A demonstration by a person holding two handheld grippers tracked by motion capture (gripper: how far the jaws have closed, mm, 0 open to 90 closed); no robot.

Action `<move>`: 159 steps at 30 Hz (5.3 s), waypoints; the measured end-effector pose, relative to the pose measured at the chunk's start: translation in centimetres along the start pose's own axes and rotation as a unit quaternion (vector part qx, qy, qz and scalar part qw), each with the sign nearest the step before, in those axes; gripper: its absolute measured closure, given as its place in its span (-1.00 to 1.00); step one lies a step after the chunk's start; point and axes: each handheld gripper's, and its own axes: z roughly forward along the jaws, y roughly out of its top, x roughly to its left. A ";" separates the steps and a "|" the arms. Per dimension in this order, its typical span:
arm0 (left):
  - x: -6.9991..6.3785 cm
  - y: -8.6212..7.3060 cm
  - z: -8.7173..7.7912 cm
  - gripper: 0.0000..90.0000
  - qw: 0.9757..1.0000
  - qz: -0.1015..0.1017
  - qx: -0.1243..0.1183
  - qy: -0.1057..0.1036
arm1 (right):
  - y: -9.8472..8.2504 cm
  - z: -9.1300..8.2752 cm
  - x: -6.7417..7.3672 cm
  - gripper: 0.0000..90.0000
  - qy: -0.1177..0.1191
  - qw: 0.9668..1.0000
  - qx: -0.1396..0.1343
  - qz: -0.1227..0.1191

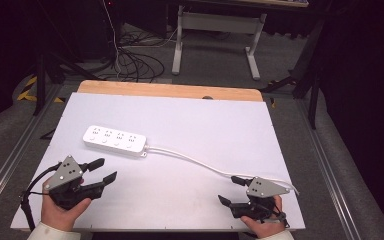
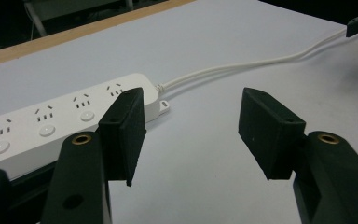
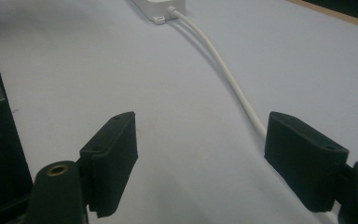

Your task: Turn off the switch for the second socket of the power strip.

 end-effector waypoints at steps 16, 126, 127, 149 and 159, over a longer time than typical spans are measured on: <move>1.5 2.3 0.8 -0.09 1.000 0.006 0.011 0.000 | 0.0 0.1 0.0 -0.43 0.000 1.000 0.001 -0.002; 9.2 0.8 11.8 0.99 0.985 -0.014 0.155 0.070 | -0.1 0.2 0.0 -0.42 0.002 1.000 0.005 -0.006; 9.2 0.8 11.8 0.99 0.985 -0.017 0.155 0.070 | -0.1 0.2 0.0 -0.42 0.002 1.000 0.005 -0.006; 9.3 0.7 12.0 0.99 0.984 -0.045 0.156 0.074 | -0.1 0.2 0.0 -0.42 0.001 1.000 0.007 -0.008; 9.0 0.6 12.1 0.99 0.983 -0.056 0.154 0.081 | -0.1 0.2 0.1 -0.42 0.001 1.000 0.007 -0.008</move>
